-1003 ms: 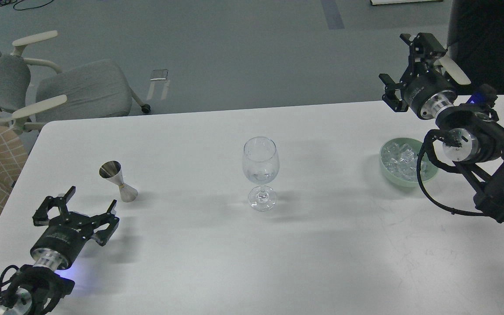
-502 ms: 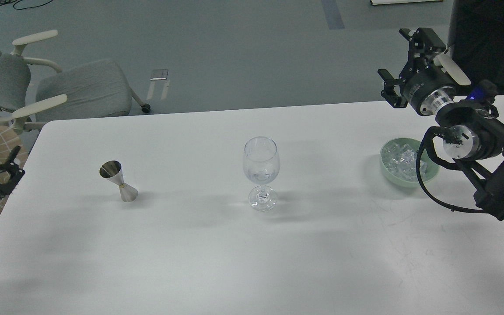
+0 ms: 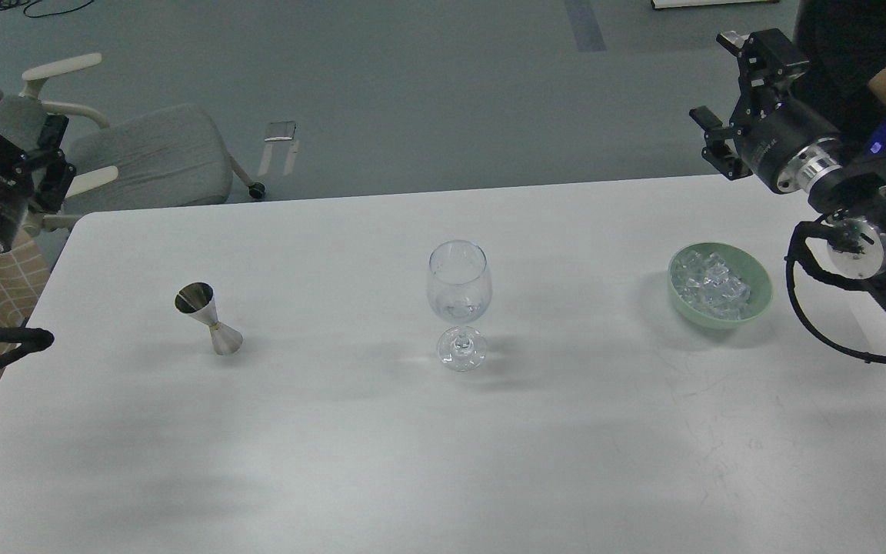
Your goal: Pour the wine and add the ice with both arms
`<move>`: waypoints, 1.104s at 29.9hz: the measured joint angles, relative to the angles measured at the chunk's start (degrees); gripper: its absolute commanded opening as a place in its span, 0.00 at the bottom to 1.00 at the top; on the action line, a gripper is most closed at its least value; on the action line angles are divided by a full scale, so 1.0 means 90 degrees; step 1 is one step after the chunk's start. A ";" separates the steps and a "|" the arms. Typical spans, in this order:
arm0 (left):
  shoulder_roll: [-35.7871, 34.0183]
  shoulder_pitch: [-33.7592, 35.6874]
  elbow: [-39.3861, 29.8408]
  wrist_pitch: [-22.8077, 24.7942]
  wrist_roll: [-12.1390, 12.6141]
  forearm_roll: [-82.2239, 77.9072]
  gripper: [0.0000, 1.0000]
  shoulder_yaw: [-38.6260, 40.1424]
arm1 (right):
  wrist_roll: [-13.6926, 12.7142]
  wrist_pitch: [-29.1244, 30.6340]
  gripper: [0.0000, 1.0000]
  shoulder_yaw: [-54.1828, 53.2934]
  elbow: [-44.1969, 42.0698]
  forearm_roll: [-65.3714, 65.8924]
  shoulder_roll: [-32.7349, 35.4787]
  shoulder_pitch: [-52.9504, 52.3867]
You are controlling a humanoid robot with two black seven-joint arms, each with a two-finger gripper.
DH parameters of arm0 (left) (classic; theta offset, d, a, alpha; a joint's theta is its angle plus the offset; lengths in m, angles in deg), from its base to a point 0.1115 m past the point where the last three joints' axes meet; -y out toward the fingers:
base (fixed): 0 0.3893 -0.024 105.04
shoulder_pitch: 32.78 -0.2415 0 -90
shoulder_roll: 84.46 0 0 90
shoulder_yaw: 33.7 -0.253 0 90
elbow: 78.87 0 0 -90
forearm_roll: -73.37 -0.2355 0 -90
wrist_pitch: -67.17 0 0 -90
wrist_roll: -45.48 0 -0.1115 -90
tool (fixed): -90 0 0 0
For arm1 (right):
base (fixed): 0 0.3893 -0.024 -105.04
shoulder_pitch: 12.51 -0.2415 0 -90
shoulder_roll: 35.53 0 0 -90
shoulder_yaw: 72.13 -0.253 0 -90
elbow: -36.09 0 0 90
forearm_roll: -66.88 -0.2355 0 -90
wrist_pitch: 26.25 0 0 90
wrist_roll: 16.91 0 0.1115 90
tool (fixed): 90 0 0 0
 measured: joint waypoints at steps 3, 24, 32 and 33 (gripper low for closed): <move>0.0065 0.0068 -0.0061 -0.0035 0.0038 -0.0006 0.98 -0.0139 | 0.0025 0.0000 1.00 0.0254 0.0363 0.0607 0.0578 0.0033; 0.0544 0.0348 -0.0077 -0.0092 0.0085 -0.0045 0.98 -0.0580 | 0.0711 -0.1692 1.00 0.0720 0.0551 0.7718 0.1621 0.1712; 0.0618 0.0348 -0.0077 -0.0086 0.0085 -0.0046 0.98 -0.0581 | 0.1042 -0.1760 1.00 0.1159 -0.0186 0.8047 0.0921 0.1644; 0.0624 0.0348 -0.0078 -0.0087 0.0086 -0.0047 0.98 -0.0581 | 0.1047 -0.1760 1.00 0.1249 -0.0257 0.8093 0.0866 0.1589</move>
